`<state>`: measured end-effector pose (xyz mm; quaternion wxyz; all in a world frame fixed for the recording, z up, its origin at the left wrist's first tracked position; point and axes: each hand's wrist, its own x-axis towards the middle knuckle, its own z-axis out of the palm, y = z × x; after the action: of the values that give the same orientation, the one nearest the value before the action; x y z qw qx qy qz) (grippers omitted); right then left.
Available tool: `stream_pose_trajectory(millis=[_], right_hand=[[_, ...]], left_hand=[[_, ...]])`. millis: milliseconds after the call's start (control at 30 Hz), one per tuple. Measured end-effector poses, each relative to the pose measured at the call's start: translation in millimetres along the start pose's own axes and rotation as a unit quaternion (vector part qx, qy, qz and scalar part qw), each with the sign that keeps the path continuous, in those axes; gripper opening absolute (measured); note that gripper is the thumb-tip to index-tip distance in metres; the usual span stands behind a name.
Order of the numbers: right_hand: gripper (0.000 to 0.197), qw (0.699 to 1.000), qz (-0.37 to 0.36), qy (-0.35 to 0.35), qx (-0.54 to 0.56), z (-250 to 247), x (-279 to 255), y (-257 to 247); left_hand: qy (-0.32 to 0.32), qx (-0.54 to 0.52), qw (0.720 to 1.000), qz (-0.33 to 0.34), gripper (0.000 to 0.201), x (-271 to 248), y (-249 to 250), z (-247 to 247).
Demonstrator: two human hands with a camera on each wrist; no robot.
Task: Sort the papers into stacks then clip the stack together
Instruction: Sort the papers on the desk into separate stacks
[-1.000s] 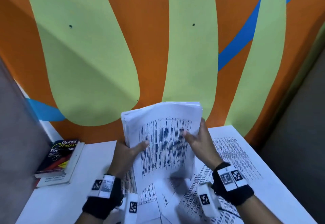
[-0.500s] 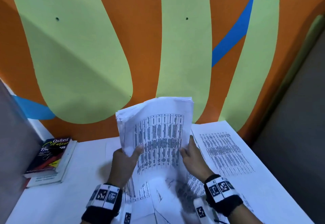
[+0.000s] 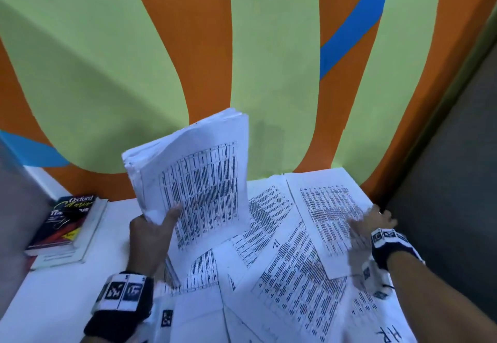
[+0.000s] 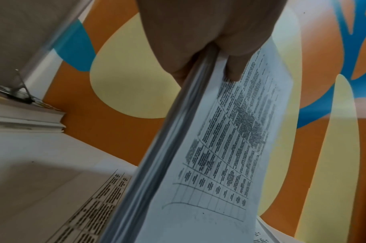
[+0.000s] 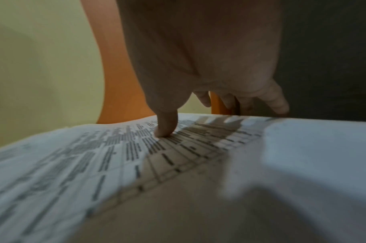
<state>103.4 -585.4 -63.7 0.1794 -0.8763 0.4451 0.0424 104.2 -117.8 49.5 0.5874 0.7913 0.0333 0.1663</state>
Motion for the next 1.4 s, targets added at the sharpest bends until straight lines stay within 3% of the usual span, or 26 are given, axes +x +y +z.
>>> stream_pose_trajectory(millis=[33, 100, 167, 233, 267, 500, 567, 667, 733, 800, 900, 967, 1067, 1200, 1300, 1400], right_hand=[[0.113, 1.0, 0.006, 0.0, 0.002, 2.9, 4.6, 6.0], [0.11, 1.0, 0.013, -0.01, 0.016, 0.4, 13.8, 13.4], [0.084, 0.999, -0.003, 0.0, 0.038, -10.8, 17.0, 16.4], [0.042, 0.996, -0.002, 0.053, 0.066, -23.6, 16.2, 20.1], [0.032, 0.994, 0.0, 0.079, 0.082, -30.1, 16.0, 22.4], [0.019, 0.96, -0.063, 0.134, 0.237, -73.7, -8.5, 34.4], [0.016, 0.931, -0.029, 0.12, 0.343, -81.3, -24.9, 44.0], [0.003, 0.88, 0.001, 0.006, 0.474, -70.1, -69.1, 53.9], [0.022, 0.874, 0.002, -0.037, 0.484, -49.9, -98.0, 57.2], [0.035, 0.891, 0.014, -0.055, 0.45, -28.0, -116.9, 60.5], [0.029, 0.915, 0.036, -0.072, 0.395, -7.1, -133.2, 57.0], [0.02, 0.95, 0.035, -0.087, 0.298, 0.3, -142.2, 42.4], [0.068, 0.98, 0.067, -0.097, 0.16, 7.8, -154.4, 13.6], [0.089, 0.989, 0.066, -0.08, 0.109, 19.1, -171.4, -12.2], [0.092, 0.986, 0.078, -0.089, 0.12, 23.4, -168.2, -18.7], [0.082, 0.987, 0.076, -0.091, 0.107, 24.1, -165.7, -20.8]], left_hand=[[0.0, 0.005, 1.0, 0.002, 0.053, -0.2, -0.2, 0.5], [-0.001, 0.006, 1.0, 0.007, 0.044, 1.0, -2.3, 1.7], [-0.01, 0.01, 1.0, 0.006, 0.037, 0.4, -1.3, 2.5], [-0.011, 0.014, 1.0, 0.004, 0.031, -1.3, 0.7, 6.0], [-0.011, 0.013, 1.0, 0.004, 0.031, -1.8, 0.8, 8.7], [0.011, 0.013, 1.0, -0.008, 0.035, -8.7, 12.0, 21.0], [0.015, 0.018, 1.0, -0.01, 0.036, -7.3, 10.2, 19.8], [0.02, 0.017, 1.0, -0.016, 0.044, -4.5, 2.2, 17.5], [0.018, 0.018, 0.999, -0.024, 0.043, -3.0, -1.5, 16.5], [0.017, 0.013, 0.999, -0.031, 0.039, -1.9, -4.6, 16.7], [0.01, 0.007, 1.0, -0.027, 0.037, -4.1, -1.3, 18.5], [0.008, 0.002, 1.0, -0.02, 0.041, -7.0, 1.0, 19.4], [0.007, -0.002, 1.0, -0.017, 0.041, -11.0, 4.3, 20.5], [-0.003, -0.006, 1.0, -0.014, 0.029, -15.8, 9.9, 19.2], [-0.008, -0.014, 1.0, -0.011, 0.025, -15.8, 9.0, 15.4], [-0.005, -0.017, 1.0, -0.008, 0.023, -14.2, 6.3, 12.1]])
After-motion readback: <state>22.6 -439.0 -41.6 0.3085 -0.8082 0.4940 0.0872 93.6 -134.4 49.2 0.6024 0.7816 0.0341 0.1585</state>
